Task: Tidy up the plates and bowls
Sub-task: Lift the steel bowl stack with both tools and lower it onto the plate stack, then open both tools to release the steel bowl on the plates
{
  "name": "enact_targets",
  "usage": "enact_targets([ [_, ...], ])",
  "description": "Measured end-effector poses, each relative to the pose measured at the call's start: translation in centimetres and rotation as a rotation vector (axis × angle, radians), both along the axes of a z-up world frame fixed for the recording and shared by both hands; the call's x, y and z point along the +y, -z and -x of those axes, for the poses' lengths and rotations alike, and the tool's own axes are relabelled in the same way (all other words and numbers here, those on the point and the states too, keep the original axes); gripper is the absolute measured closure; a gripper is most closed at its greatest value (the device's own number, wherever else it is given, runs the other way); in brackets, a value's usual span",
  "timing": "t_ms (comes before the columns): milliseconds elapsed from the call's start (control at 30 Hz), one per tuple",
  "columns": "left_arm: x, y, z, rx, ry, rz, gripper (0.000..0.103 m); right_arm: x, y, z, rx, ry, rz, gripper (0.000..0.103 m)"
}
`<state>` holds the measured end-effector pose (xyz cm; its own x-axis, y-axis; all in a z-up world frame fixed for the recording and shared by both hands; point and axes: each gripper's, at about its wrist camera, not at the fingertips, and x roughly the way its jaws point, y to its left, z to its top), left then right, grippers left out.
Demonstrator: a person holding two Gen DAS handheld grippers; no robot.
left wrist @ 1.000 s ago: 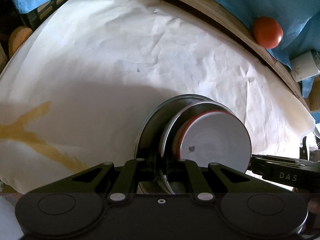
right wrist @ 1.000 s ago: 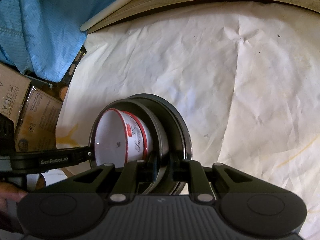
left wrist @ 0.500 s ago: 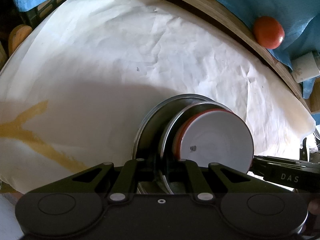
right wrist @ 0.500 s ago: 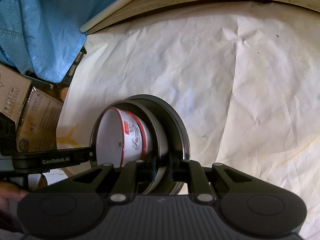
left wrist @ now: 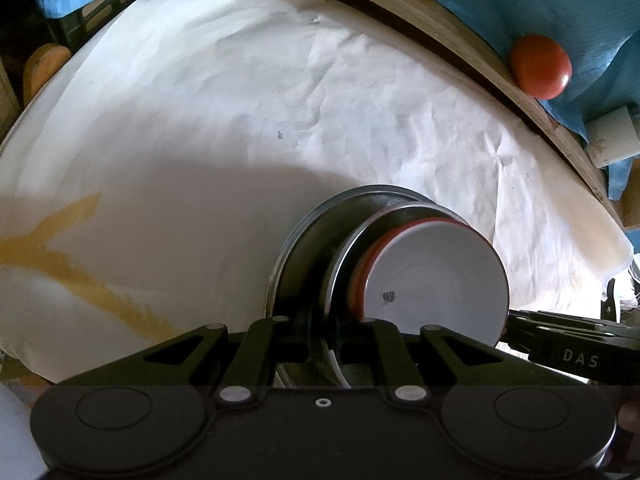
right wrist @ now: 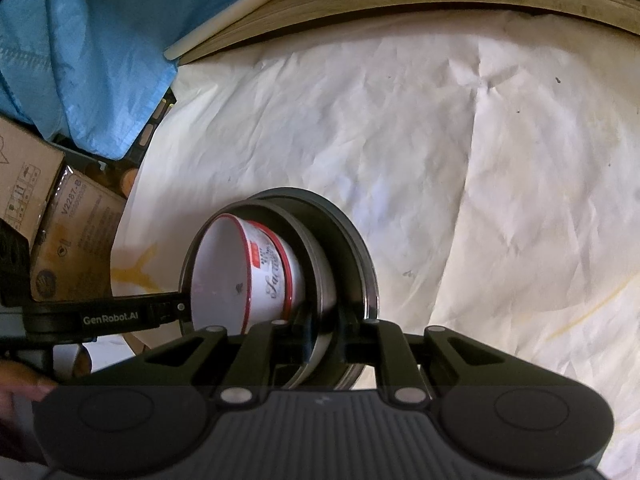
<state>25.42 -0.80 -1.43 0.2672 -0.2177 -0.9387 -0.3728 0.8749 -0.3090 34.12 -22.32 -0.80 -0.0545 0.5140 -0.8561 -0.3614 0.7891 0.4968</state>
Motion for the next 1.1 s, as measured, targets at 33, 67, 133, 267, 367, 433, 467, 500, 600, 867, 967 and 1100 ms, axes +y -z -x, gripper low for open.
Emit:
enact_targets([
  [33, 0.0, 0.0, 0.0, 0.0, 0.001, 0.001, 0.091, 0.0, -0.1, 0.0, -0.003, 0.0, 0.002, 0.089],
  [67, 0.0, 0.0, 0.0, 0.0, 0.001, 0.0, 0.091, 0.0, -0.1, 0.1, -0.005, 0.001, 0.003, 0.089],
  [133, 0.0, 0.0, 0.0, 0.0, 0.003, -0.001, 0.09, -0.1, -0.2, 0.1, -0.007, 0.003, 0.003, 0.089],
  [267, 0.0, 0.0, 0.0, -0.001, 0.002, -0.001, 0.089, -0.2, -0.3, 0.1, -0.013, 0.004, 0.005, 0.089],
  [367, 0.0, -0.1, 0.1, -0.005, 0.004, -0.009, 0.087, -0.2, -0.4, 0.1, -0.019, 0.006, 0.009, 0.089],
  [433, 0.0, -0.2, 0.2, -0.011, 0.005, -0.015, 0.084, -0.4, -0.6, 0.0, -0.033, 0.011, 0.014, 0.088],
  [467, 0.0, -0.3, 0.2, -0.013, 0.004, -0.02, 0.084, -0.4, -0.7, 0.0, -0.041, 0.013, 0.015, 0.086],
  [500, 0.0, -0.3, 0.2, -0.014, 0.005, -0.023, 0.083, -0.4, -0.8, 0.0, -0.046, 0.014, 0.014, 0.085],
  [600, -0.1, -0.4, 0.2, -0.015, 0.008, -0.032, 0.082, -0.5, -0.8, -0.1, -0.048, 0.015, 0.012, 0.085],
  [867, -0.2, -0.9, 0.3, -0.025, -0.001, -0.066, 0.077, -1.1, -1.7, -0.4, -0.097, 0.054, 0.041, 0.044],
  [967, -0.3, -1.0, 0.3, -0.026, -0.005, -0.077, 0.075, -1.3, -1.9, -0.4, -0.103, 0.049, 0.037, 0.043],
  [1100, -0.5, -1.2, 0.3, -0.027, -0.011, -0.096, 0.074, -1.6, -2.0, -0.5, -0.111, 0.049, 0.033, 0.039],
])
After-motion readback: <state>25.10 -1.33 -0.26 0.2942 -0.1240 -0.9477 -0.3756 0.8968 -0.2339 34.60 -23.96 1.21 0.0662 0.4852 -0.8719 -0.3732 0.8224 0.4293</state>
